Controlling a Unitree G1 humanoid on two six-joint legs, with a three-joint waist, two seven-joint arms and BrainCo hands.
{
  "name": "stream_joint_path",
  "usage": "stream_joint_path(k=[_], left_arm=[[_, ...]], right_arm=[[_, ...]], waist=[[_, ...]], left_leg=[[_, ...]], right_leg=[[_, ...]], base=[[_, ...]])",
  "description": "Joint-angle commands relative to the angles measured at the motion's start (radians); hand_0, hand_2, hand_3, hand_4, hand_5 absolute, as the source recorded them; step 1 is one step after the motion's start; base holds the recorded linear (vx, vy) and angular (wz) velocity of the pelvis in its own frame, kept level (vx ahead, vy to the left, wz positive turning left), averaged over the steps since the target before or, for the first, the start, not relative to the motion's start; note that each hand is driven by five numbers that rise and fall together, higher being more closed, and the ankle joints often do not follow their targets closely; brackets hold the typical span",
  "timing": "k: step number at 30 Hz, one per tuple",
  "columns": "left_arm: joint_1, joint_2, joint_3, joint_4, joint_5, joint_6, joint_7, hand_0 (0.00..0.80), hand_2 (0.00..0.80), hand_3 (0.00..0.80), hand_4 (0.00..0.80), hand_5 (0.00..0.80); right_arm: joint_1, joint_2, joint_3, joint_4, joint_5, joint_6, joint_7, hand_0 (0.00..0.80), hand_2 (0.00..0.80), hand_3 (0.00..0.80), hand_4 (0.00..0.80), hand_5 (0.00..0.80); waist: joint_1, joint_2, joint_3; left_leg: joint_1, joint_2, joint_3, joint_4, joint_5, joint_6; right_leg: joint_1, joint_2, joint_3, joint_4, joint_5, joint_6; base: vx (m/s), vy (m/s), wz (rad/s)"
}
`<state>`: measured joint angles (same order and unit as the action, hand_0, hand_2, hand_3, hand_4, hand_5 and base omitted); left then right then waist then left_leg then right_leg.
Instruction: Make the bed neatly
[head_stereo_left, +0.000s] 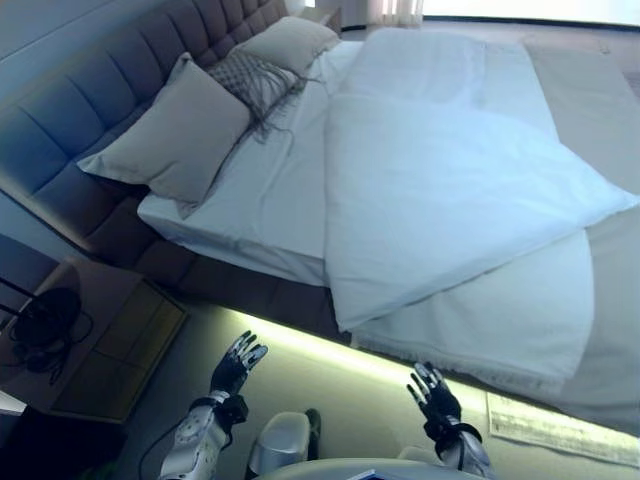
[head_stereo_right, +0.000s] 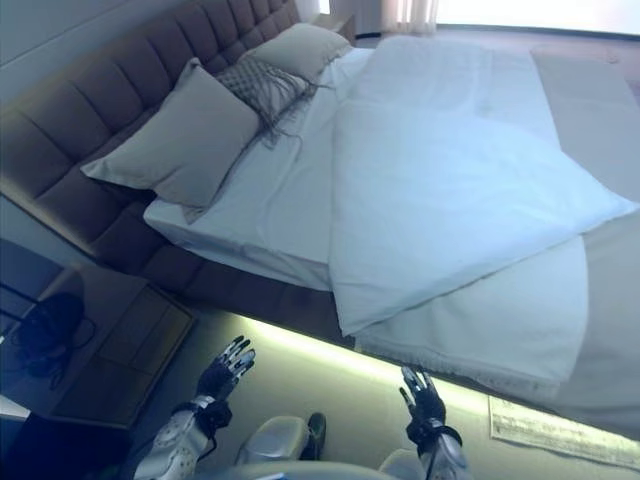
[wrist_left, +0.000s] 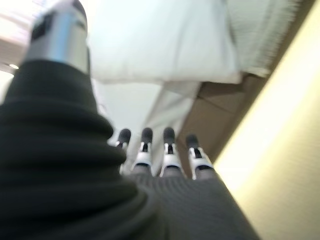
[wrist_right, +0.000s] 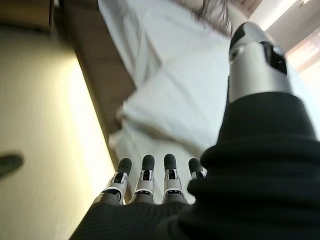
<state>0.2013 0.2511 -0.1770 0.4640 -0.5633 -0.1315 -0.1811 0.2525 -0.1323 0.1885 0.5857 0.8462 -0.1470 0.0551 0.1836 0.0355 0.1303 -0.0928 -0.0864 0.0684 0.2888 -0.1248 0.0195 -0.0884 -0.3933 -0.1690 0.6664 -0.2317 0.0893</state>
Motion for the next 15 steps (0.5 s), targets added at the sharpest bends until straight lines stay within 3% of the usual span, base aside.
stream_joint_path(k=[1, 3, 5, 7, 9, 12, 15], left_arm=[[0.027, 0.063, -0.020, -0.073, 0.040, -0.042, -0.003, 0.000, 0.000, 0.000, 0.000, 0.000], [-0.019, 0.069, -0.034, -0.061, 0.018, -0.043, 0.022, 0.000, 0.000, 0.000, 0.000, 0.000], [-0.054, 0.073, -0.039, -0.058, 0.005, -0.036, 0.057, 0.000, 0.000, 0.000, 0.000, 0.000], [-0.081, 0.072, -0.037, -0.039, -0.008, -0.042, 0.071, 0.000, 0.000, 0.000, 0.000, 0.000], [-0.090, 0.070, -0.029, -0.032, -0.007, -0.047, 0.058, 0.000, 0.000, 0.000, 0.000, 0.000], [-0.066, 0.062, -0.027, -0.037, 0.015, -0.053, 0.037, 0.000, 0.000, 0.000, 0.000, 0.000], [-0.018, 0.051, -0.016, -0.050, 0.041, -0.059, 0.013, 0.000, 0.000, 0.000, 0.000, 0.000]], right_arm=[[0.069, -0.003, 0.021, -0.134, -0.014, -0.054, -0.027, 0.000, 0.000, 0.000, 0.000, 0.000], [0.055, -0.012, 0.031, -0.120, -0.019, -0.058, -0.028, 0.000, 0.000, 0.000, 0.000, 0.000], [0.031, -0.023, 0.032, -0.096, -0.002, -0.064, -0.019, 0.000, 0.000, 0.000, 0.000, 0.000], [-0.010, -0.032, 0.024, -0.058, 0.018, -0.061, -0.003, 0.000, 0.000, 0.000, 0.000, 0.000], [-0.054, -0.043, 0.007, -0.007, 0.032, -0.064, 0.030, 0.000, 0.000, 0.000, 0.000, 0.000], [-0.094, -0.040, -0.008, 0.029, 0.053, -0.064, 0.045, 0.000, 0.000, 0.000, 0.000, 0.000], [-0.086, -0.033, -0.009, 0.034, 0.064, -0.060, 0.062, 0.000, 0.000, 0.000, 0.000, 0.000]], waist=[[0.021, -0.005, -0.075], [0.004, -0.003, -0.071], [-0.008, -0.012, -0.051], [-0.019, -0.043, -0.026], [-0.029, -0.074, -0.008], [-0.032, -0.107, 0.007], [-0.016, -0.115, -0.002]], left_leg=[[-0.044, 0.000, -0.016, -0.151, 0.178, 0.072], [-0.015, -0.003, -0.014, -0.161, 0.173, 0.078], [0.002, -0.009, -0.026, -0.160, 0.168, 0.068], [0.026, -0.032, -0.043, -0.161, 0.140, 0.058], [0.045, -0.055, -0.063, -0.165, 0.100, 0.054], [0.079, -0.081, -0.071, -0.163, 0.038, 0.063], [0.113, -0.085, -0.082, -0.175, 0.018, 0.068]], right_leg=[[0.078, 0.029, 0.017, 0.198, 0.271, 0.043], [0.011, 0.061, -0.003, 0.138, 0.245, 0.021], [-0.030, 0.101, -0.030, -0.028, 0.244, 0.013], [-0.066, 0.129, -0.057, -0.283, 0.313, 0.030], [-0.120, 0.143, -0.048, -0.464, 0.394, 0.060], [-0.161, 0.152, -0.037, -0.614, 0.503, 0.107], [-0.156, 0.170, -0.072, -0.671, 0.531, 0.113]], base=[[0.276, 0.179, 0.28], [0.232, 0.082, 0.18], [0.204, -0.091, -0.05], [0.222, -0.197, -0.14], [0.232, -0.180, -0.07], [0.250, -0.131, 0.02], [0.292, -0.098, 0.27]])
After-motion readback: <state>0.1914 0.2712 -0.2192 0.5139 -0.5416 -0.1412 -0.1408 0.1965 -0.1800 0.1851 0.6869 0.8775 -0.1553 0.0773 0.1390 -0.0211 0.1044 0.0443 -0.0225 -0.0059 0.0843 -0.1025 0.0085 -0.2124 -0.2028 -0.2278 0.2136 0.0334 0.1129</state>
